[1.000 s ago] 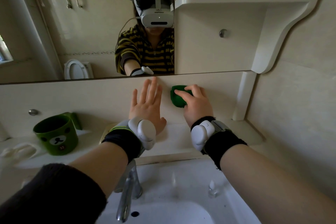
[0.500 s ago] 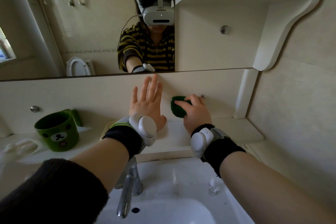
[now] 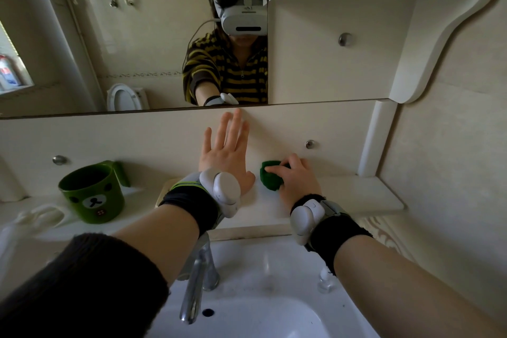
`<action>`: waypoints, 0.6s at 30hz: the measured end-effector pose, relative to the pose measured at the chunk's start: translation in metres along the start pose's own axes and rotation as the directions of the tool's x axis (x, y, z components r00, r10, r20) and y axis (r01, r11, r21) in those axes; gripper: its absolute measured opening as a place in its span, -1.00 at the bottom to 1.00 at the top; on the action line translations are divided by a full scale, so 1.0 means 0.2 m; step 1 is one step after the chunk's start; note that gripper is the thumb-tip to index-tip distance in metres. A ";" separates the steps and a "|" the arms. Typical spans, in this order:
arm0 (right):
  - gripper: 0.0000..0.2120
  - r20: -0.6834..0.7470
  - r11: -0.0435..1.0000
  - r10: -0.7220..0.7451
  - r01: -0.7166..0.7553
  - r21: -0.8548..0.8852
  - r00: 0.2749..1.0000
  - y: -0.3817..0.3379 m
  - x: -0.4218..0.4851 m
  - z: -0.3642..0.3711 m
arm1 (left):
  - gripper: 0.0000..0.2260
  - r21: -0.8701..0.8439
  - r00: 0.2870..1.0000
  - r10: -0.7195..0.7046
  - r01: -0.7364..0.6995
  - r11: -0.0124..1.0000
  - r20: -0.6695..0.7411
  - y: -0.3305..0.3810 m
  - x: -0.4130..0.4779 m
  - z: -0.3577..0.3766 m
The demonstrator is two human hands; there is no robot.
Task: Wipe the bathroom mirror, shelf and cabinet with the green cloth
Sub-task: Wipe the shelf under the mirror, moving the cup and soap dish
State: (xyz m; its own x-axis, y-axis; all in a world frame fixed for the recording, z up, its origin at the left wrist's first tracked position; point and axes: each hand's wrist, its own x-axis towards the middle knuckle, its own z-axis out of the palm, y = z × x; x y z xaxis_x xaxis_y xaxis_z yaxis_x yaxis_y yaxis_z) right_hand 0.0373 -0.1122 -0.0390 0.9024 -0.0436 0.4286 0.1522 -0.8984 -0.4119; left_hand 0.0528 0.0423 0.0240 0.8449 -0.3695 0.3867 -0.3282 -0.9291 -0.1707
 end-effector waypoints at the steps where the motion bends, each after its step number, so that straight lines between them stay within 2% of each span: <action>1: -0.59 0.004 1.000 0.004 -0.005 0.005 1.000 0.00 0.00 0.01 | -0.13 0.001 1.000 0.000 0.000 1.000 -0.003 0.00 0.00 0.00; 12: -0.59 0.000 0.998 0.055 -0.055 0.031 0.998 0.00 -0.02 0.02 | -0.14 -0.004 1.000 0.001 -0.001 1.000 -0.003 0.00 0.00 0.00; 16: -0.56 0.103 0.997 0.044 -0.037 -0.066 0.994 0.00 0.00 0.00 | -0.13 -0.003 1.000 0.021 -0.021 1.000 -0.010 -0.01 -0.01 -0.02; 18: -0.57 0.072 0.998 0.054 -0.053 -0.024 0.996 -0.02 0.00 -0.01 | -0.14 0.005 0.999 0.042 -0.042 0.999 -0.028 -0.03 -0.01 -0.02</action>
State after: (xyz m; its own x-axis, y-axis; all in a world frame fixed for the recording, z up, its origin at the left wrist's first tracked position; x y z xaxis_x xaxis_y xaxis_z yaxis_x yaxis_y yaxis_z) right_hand 0.0358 -0.1090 -0.0361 0.9361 -0.0608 0.3466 0.0948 -0.9049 -0.4148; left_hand 0.0520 0.0488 0.0288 0.8183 -0.4083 0.4045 -0.3611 -0.9128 -0.1907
